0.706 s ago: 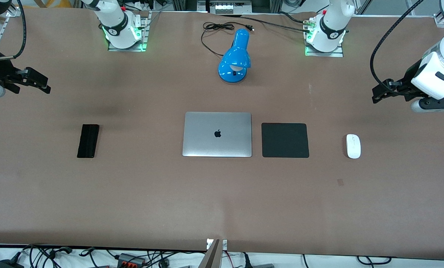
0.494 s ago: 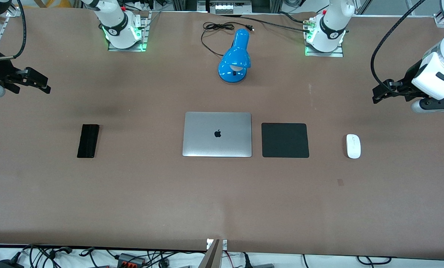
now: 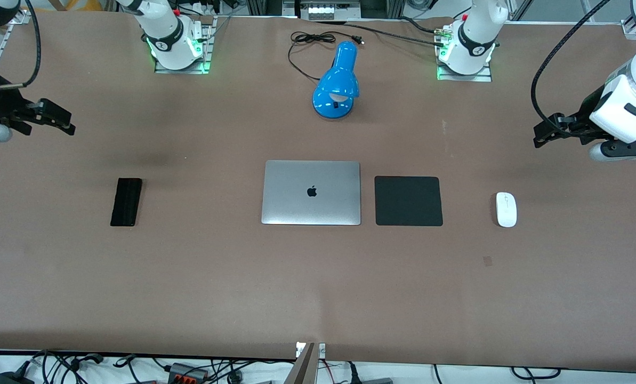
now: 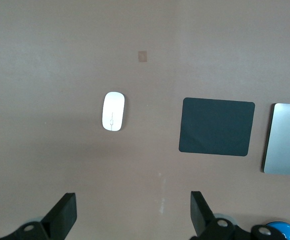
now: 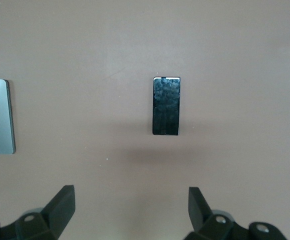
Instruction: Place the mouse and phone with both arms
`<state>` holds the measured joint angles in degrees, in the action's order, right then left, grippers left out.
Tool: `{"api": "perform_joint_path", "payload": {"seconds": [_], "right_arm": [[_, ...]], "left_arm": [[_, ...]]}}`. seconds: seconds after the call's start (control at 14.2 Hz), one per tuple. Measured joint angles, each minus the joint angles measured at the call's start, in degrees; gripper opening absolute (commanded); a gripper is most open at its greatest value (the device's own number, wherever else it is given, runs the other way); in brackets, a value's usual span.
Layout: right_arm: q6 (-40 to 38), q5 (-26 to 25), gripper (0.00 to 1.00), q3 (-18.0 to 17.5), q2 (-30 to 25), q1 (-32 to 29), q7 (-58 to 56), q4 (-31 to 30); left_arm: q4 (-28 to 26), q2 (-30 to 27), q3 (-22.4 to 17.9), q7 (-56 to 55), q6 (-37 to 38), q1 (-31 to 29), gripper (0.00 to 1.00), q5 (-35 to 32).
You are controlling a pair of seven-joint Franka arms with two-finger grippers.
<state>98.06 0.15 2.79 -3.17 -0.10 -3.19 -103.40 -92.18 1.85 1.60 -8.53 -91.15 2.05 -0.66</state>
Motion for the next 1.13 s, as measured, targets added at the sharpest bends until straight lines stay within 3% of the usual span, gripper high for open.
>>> {"api": "perform_joint_path", "payload": {"seconds": [0.35,0.71,1.13], "right_arm": [[3.7,-0.3,1.00,0.1,8.0,-0.6,0.0,-0.6],[12.5,-0.9,1.00,0.4,17.5,-1.0,0.0,-1.0],[21.8,-1.9,1.00,1.1,28.0,-2.4,0.9,-1.0]], "left_arm": [[1.6,1.7,-0.1,0.0,2.0,-0.2,1.00,0.0],[2.5,3.9,-0.1,0.0,4.6,-0.1,1.00,0.0],[2.8,11.3,-0.8,0.2,5.6,-3.0,1.00,0.0]]}}
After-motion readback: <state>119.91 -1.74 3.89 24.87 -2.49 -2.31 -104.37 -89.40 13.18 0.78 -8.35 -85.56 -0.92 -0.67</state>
